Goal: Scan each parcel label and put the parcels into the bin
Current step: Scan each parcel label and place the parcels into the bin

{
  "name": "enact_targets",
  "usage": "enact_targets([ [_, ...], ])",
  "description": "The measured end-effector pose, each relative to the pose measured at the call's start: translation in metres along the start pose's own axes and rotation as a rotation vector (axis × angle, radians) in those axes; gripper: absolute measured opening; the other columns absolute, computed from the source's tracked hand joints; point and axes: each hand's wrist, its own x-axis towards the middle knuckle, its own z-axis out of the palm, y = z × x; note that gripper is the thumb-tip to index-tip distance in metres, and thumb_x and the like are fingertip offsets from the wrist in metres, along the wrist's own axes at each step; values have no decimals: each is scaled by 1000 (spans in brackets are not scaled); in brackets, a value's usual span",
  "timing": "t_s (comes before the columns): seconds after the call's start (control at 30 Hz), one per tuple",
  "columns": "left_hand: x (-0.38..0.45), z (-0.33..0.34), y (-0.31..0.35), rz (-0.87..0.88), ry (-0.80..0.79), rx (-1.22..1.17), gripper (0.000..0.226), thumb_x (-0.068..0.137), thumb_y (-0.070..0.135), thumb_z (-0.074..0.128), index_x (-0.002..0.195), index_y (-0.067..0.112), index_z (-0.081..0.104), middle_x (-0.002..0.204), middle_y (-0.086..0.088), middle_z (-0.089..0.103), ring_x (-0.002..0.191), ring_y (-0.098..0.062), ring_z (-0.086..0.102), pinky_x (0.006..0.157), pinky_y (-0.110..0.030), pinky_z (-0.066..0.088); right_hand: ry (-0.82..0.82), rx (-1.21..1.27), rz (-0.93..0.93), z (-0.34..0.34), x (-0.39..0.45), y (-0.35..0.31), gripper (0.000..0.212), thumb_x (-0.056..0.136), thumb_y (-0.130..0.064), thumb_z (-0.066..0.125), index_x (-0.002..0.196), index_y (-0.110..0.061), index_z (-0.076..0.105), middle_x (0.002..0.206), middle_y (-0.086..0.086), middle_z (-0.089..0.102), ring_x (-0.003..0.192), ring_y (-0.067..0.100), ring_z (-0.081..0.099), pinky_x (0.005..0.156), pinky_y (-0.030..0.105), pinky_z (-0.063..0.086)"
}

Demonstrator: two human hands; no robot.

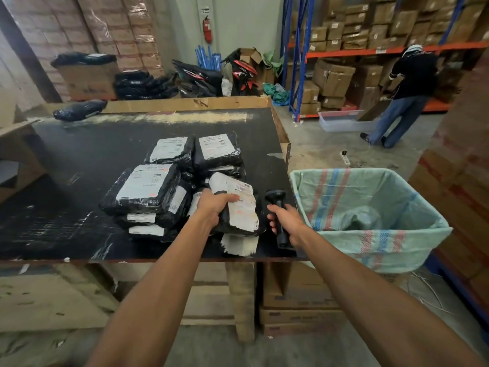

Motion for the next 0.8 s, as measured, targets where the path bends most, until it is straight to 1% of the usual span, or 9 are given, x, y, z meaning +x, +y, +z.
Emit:
enact_targets([
  [0.07,-3,5,-1,58,4,39,62,68,1,90,117,6,54,110,-13,72,92,-32,73,70,-44,63,4,-13,-73,-3,-1,-6,18,92,-18,62,108,-15,54,76,1,59,57,12,50,48,26,41],
  [0.13,-4,9,-6,167,-3,42,61,67,5,92,115,9,55,108,-10,73,90,-26,74,71,-41,63,-32,-2,-141,-8,-4,-14,19,90,-19,62,108,-19,54,72,-1,59,54,11,50,48,26,41],
  [0.2,-5,12,-6,278,2,21,58,68,9,92,111,13,54,106,-8,73,90,-22,74,70,-38,63,-124,39,-201,-13,-7,-21,16,92,-22,64,106,-20,56,69,-2,58,52,10,49,49,26,41],
  [0.27,-4,17,1,332,-13,-66,55,71,7,90,109,14,51,108,-10,72,92,-22,74,70,-37,63,-213,62,-269,-16,-10,-25,12,94,-23,64,103,-17,58,67,-1,57,51,11,48,50,27,40],
  [0.33,-1,22,10,366,-32,-125,54,72,3,88,109,16,50,111,-11,71,96,-21,73,71,-34,62,-264,65,-339,-17,-13,-28,9,95,-22,63,98,-14,58,66,-1,55,52,12,46,50,28,38],
  [0.47,6,30,18,424,-38,-105,58,73,3,88,114,16,49,114,-13,70,104,-27,71,84,-45,62,-314,51,-441,-16,-16,-38,9,94,-18,60,90,-12,57,65,1,52,52,15,44,51,29,37],
  [0.57,8,36,15,442,-39,-124,59,71,6,90,113,18,50,115,-11,70,106,-26,70,86,-46,61,-314,46,-463,-18,-15,-42,8,94,-17,60,89,-11,57,64,2,52,51,15,44,52,30,38],
  [0.7,10,42,11,456,-25,-135,62,69,10,92,114,22,51,115,-5,71,108,-23,71,87,-44,62,-300,34,-466,-22,-14,-45,9,91,-20,62,87,-14,59,63,1,53,51,14,45,52,30,39],
  [0.8,14,44,11,465,-6,-117,61,69,12,92,113,24,51,115,-5,70,107,-22,70,90,-47,60,-314,31,-472,-24,-14,-45,10,89,-24,64,84,-16,59,64,1,53,51,14,45,52,29,39],
])
